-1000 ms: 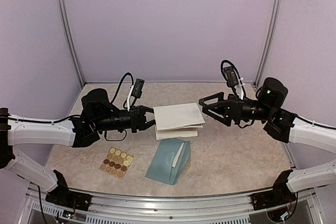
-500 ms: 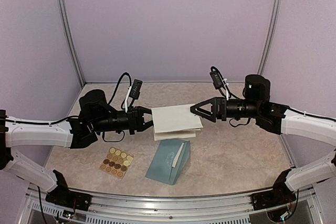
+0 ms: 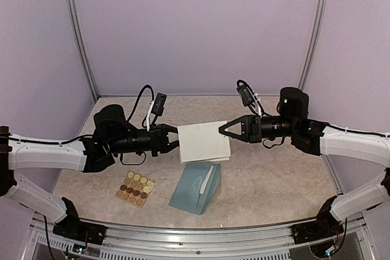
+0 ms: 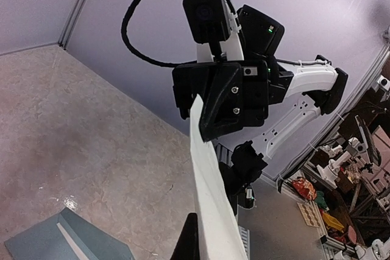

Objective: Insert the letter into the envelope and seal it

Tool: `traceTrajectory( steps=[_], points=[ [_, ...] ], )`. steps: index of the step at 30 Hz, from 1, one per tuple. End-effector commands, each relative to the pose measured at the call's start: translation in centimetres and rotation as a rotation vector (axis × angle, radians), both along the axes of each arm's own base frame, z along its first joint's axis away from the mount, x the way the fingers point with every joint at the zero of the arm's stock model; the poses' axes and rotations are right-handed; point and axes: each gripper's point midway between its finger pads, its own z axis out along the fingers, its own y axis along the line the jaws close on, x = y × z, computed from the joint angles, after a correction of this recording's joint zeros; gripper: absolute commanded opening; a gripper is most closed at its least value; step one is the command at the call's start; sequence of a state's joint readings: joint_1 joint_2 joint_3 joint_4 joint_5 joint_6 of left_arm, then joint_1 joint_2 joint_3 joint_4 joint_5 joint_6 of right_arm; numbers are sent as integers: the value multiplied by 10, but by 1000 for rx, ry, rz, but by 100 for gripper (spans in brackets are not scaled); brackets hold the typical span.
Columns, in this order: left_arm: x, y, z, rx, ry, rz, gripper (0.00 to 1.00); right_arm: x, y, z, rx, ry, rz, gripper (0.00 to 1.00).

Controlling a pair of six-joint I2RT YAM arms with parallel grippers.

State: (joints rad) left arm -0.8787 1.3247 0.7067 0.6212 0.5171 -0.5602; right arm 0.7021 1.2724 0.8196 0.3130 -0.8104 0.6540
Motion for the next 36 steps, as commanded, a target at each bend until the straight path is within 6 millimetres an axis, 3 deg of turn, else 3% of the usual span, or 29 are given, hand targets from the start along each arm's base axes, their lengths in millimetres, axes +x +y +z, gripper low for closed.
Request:
traceTrajectory(
  steps=[1, 6, 12, 14, 18, 23, 26, 30, 36],
  points=[
    [-2, -2, 1, -9, -7, -7, 6, 0, 2, 4, 15, -19, 5, 0],
    [3, 8, -4, 19, 7, 32, 34, 20, -4, -16, -75, 3, -100, 0],
    [13, 36, 4, 35, -13, 133, 48, 52, -22, -61, -310, 35, -283, 0],
    [16, 46, 8, 33, -25, 168, 53, 55, -24, -66, -352, 30, -297, 0],
    [19, 49, 16, 47, -47, 184, 58, 40, -15, -59, -325, -4, -186, 0],
    [12, 26, 3, 164, -69, 119, 62, -3, 6, -36, -279, -104, 41, 0],
    [4, 11, -12, 263, -74, 65, 63, -24, 13, -31, -275, -121, 142, 0],
    [-9, -1, -32, 360, -57, -9, 62, -36, 18, -30, -291, -134, 201, 0],
    [-27, -12, -40, 369, -38, -100, 30, -40, 21, -33, -304, -128, 234, 0]
  ],
)
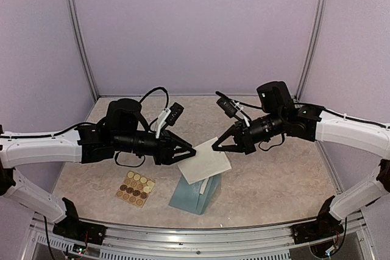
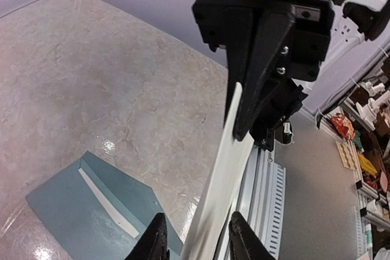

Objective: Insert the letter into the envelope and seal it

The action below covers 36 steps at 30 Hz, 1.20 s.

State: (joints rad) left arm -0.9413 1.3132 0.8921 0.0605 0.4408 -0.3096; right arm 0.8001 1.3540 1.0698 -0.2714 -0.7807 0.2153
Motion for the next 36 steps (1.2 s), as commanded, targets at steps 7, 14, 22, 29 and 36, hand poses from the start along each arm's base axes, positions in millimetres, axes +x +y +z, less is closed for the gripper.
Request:
traceTrajectory(
  steps=[7, 14, 22, 29, 36],
  points=[
    [-22, -11, -13, 43, 32, -106, 12, -9, 4, -1, -18, 1, 64, 0],
    [-21, -12, -12, 12, 30, -80, 0, 5, 1, 3, -26, -41, -33, 45],
    [7, 13, 49, -293, -62, 171, 0, 47, -10, 25, 145, -36, -361, 94],
    [10, 30, 88, -528, -78, 237, 0, 35, -3, 54, 459, 65, -341, 95],
    [4, 27, 83, -535, -48, 204, 0, 12, 15, 74, 556, 45, -226, 76]
  ],
)
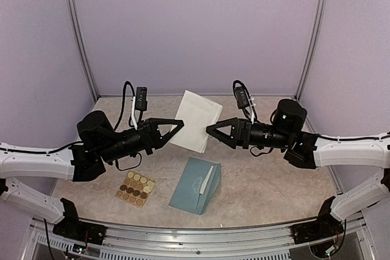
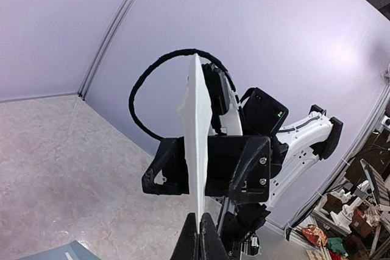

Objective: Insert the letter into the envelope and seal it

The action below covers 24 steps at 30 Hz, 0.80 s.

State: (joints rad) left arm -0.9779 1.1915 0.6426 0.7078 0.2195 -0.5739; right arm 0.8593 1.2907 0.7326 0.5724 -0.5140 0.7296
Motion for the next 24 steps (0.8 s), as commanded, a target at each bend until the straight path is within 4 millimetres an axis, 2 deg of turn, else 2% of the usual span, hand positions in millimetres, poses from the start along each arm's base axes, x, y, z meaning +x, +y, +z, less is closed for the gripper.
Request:
traceTrajectory(
  steps=[1, 2, 4, 8, 9, 10, 11, 13, 14, 16, 21, 24],
  points=[
    [-5, 1, 4, -55, 4, -13, 0, -13, 10, 40, 153, -61, 70, 71],
    [-6, 1, 4, -57, 4, -18, 0, -14, 13, 39, 156, -60, 85, 67],
    [-5, 1, 1, -55, 11, -18, 0, -16, 18, 39, 167, -54, 105, 52],
    [-6, -2, -4, -40, 16, -30, 0, -15, 20, 39, 187, -46, 109, 8],
    [-6, -3, -6, -32, 20, -32, 0, -13, 19, 38, 185, -44, 96, 0],
    [-4, -5, -10, -18, 27, -28, 0, -10, 18, 37, 177, -40, 75, 0],
    [-2, -6, -15, -1, 35, -21, 5, -8, 16, 36, 171, -43, 55, 0],
    [5, -8, -26, 38, 53, 8, 32, 3, 12, 28, 130, -19, -22, 0],
    [9, -8, -32, 61, 62, 31, 42, 10, 8, 24, 102, -4, -67, 0],
    [18, -11, -48, 113, 94, 57, 54, 25, 0, 6, 25, 42, -154, 0],
    [40, -28, -93, 238, 179, 86, 60, 52, -31, -33, -109, 141, -301, 0],
    [47, -44, -112, 290, 216, 62, 57, 60, -48, -49, -160, 174, -364, 0]
  ],
)
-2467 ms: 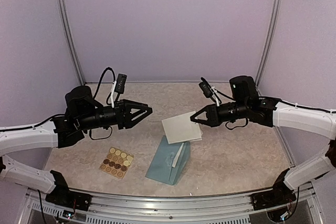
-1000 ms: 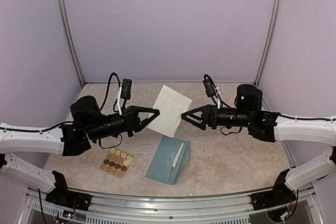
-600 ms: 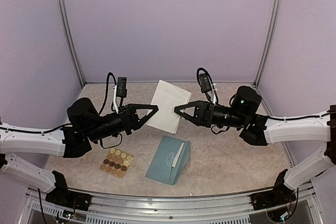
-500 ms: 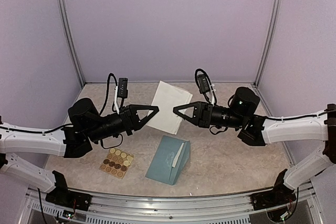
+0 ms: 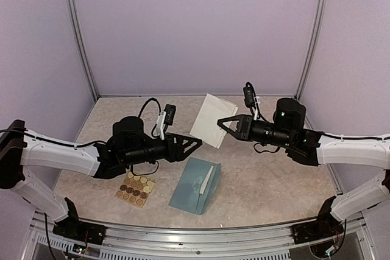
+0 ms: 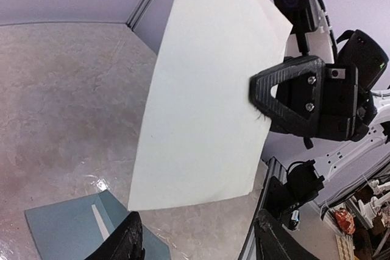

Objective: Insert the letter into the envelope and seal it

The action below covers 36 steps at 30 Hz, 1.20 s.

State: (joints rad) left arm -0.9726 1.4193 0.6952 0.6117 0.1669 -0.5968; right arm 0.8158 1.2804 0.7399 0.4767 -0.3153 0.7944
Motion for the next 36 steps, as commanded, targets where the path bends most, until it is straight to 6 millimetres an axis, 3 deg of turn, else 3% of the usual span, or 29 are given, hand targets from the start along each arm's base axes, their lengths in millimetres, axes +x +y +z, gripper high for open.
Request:
traceTrajectory(
  steps=[1, 8, 18, 28, 36],
  points=[
    [15, -20, -34, 96, 62, -6, 56, 16, -32, -38, -126, 85, -135, 0],
    [33, -52, -88, 169, 148, -49, 52, 20, -59, -48, -150, 114, -229, 0],
    [50, -81, -155, 217, 239, -91, 51, 18, -73, -51, -157, 129, -270, 0],
    [65, -57, -206, 296, 314, 6, 51, 18, -82, -48, -160, 128, -299, 0],
    [80, -20, -224, 336, 330, 127, 51, 18, -82, -49, -167, 136, -299, 0]
  ],
)
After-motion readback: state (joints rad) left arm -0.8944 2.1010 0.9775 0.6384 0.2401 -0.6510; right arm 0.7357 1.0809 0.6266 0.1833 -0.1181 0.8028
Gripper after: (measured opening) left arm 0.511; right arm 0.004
